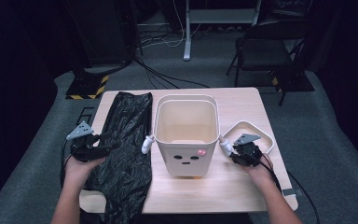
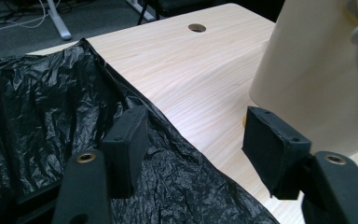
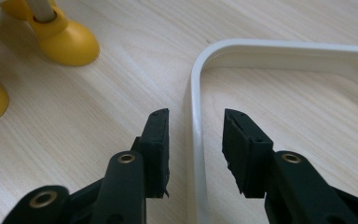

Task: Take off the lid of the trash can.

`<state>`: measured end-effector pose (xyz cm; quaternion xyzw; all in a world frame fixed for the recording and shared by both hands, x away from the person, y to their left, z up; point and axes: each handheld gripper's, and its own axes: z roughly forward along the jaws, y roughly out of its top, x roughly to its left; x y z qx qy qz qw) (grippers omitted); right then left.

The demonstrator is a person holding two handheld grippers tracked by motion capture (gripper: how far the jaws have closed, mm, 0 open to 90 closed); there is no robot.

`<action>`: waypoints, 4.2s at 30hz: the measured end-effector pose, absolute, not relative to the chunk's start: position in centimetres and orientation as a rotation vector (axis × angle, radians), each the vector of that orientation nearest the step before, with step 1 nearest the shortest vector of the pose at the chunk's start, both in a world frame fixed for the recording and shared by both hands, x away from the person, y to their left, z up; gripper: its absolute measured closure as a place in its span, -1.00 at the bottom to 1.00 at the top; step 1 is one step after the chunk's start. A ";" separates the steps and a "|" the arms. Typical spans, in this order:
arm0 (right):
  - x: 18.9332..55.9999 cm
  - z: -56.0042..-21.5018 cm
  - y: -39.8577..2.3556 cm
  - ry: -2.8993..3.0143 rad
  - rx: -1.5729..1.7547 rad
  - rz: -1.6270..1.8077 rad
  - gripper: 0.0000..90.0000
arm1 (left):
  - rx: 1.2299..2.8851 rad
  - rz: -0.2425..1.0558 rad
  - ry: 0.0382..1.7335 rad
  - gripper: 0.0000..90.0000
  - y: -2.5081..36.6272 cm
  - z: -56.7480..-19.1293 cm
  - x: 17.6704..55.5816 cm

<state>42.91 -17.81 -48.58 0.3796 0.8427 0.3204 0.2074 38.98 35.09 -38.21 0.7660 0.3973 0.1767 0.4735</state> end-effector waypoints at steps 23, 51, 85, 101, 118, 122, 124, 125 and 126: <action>41.9 -46.6 -18.9 2.200 1.073 0.977 0.19 | 1.812 0.483 1.139 -0.30 38.8 -41.7 42.6; 41.9 -47.1 -18.9 2.212 1.069 0.960 0.19 | 1.845 0.536 1.402 -0.12 42.0 -48.7 44.8; 41.9 -47.2 -18.8 2.223 1.060 0.952 0.20 | 2.042 0.515 1.377 0.38 39.6 -51.4 44.5; 41.9 -47.1 -18.7 2.225 1.053 0.967 0.20 | 1.810 0.553 1.465 -0.60 40.2 -47.6 46.6; 41.8 -47.1 -18.7 2.228 1.044 0.976 0.21 | 1.735 0.543 1.593 -1.00 38.9 -50.6 50.7; 41.8 -47.2 -18.8 2.230 1.046 0.977 0.21 | 1.785 0.566 1.589 -1.00 38.5 -51.1 51.0; 41.8 -47.2 -18.8 2.231 1.047 0.977 0.21 | 1.800 0.560 1.584 -1.00 38.2 -51.4 51.2; 41.8 -47.2 -18.7 2.232 1.047 0.974 0.21 | 1.806 0.552 1.583 -1.00 38.2 -51.6 51.2; 41.8 -47.2 -18.7 2.232 1.047 0.974 0.21 | 1.810 0.547 1.585 -1.00 38.1 -51.7 51.3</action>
